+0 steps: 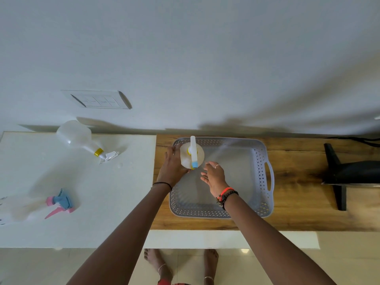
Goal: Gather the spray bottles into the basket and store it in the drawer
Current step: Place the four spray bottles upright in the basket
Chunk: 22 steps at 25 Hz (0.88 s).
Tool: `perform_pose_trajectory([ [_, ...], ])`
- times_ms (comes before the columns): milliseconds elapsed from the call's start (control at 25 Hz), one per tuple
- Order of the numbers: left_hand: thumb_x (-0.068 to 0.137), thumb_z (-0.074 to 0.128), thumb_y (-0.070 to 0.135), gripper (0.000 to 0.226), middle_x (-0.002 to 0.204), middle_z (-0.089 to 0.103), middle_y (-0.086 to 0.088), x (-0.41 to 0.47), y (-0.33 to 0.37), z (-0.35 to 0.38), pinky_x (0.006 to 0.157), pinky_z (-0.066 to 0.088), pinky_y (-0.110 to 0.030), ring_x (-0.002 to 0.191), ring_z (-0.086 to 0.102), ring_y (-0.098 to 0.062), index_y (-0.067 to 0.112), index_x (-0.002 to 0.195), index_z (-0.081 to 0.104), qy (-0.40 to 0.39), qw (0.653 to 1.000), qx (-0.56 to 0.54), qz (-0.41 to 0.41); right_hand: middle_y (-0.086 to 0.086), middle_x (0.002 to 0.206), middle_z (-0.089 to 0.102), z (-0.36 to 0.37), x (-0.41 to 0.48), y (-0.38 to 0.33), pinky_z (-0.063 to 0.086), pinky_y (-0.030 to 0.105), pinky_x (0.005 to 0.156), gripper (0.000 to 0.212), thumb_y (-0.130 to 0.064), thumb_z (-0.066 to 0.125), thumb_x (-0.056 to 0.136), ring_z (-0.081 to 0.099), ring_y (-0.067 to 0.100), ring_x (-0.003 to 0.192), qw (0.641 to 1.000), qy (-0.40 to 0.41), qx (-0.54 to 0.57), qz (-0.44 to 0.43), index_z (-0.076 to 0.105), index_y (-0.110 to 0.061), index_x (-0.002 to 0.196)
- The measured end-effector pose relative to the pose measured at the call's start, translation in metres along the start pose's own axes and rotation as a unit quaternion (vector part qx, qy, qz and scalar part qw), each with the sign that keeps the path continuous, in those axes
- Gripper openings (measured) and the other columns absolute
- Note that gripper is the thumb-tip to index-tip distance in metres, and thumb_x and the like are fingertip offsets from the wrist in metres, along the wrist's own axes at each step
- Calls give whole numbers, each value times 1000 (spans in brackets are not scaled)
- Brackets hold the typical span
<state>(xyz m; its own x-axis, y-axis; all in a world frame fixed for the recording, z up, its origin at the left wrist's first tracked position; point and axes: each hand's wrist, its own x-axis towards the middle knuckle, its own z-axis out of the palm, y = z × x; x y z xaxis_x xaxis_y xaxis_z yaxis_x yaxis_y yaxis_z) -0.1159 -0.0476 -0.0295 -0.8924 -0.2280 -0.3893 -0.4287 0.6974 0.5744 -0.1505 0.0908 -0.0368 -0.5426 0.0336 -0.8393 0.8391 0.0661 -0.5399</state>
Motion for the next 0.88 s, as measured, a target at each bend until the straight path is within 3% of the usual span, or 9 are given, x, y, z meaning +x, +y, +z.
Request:
perform_pose_trajectory([
  [80, 74, 75, 18, 85, 137, 35, -17, -17, -3, -3, 107, 40, -41, 128, 38, -33, 11, 144, 27, 22, 1000, -18, -7, 8, 90, 56, -5, -6, 8, 52, 29, 76, 33, -11, 38, 99, 52, 16, 75, 1000, 23, 11, -5, 51, -2, 127],
  [160, 76, 74, 20, 74, 133, 41, -13, -38, -6, -4, 102, 42, -37, 123, 44, -29, 13, 139, 35, 59, 997, -44, -15, 4, 77, 52, -10, -13, 15, 50, 24, 69, 29, -5, 38, 97, 50, 13, 66, 999, 45, 24, -19, 53, 2, 121],
  [360, 89, 61, 28, 42, 126, 51, -8, -98, -17, -12, 91, 52, -42, 110, 59, -25, 13, 127, 49, 162, 973, -139, -87, 7, 76, 54, -10, -44, 29, 49, 24, 69, 18, 0, 44, 95, 51, 14, 65, 998, 32, 52, -34, 55, 0, 110],
  [480, 92, 57, 27, 33, 128, 52, -3, -131, -32, -15, 84, 56, -40, 105, 63, -21, 18, 124, 53, 191, 957, -172, -136, 10, 75, 56, 0, -62, 38, 50, 26, 69, 9, -2, 49, 94, 52, 15, 65, 998, 15, 37, -42, 57, -4, 90],
  [560, 92, 56, 27, 30, 127, 53, -3, -150, -47, -18, 83, 56, -39, 103, 64, -20, 19, 122, 54, 209, 947, -184, -161, 10, 75, 58, 12, -74, 43, 53, 30, 72, 17, -7, 52, 94, 55, 16, 66, 998, 8, 8, -57, 57, -11, 78],
  [680, 93, 56, 25, 29, 126, 53, -6, -172, -75, -26, 84, 54, -34, 102, 63, -20, 17, 120, 55, 230, 933, -202, -190, 7, 76, 60, 34, -88, 51, 53, 34, 81, 14, -12, 54, 95, 58, 17, 72, 997, -6, -29, -74, 57, -11, 81],
  [880, 94, 54, 24, 26, 125, 54, -9, -203, -137, -51, 82, 52, -32, 102, 63, -22, 15, 118, 56, 261, 913, -211, -233, 5, 78, 59, 88, -106, 71, 52, 34, 81, 10, -11, 55, 93, 58, 20, 77, 995, -29, -74, -61, 58, -3, 99],
])
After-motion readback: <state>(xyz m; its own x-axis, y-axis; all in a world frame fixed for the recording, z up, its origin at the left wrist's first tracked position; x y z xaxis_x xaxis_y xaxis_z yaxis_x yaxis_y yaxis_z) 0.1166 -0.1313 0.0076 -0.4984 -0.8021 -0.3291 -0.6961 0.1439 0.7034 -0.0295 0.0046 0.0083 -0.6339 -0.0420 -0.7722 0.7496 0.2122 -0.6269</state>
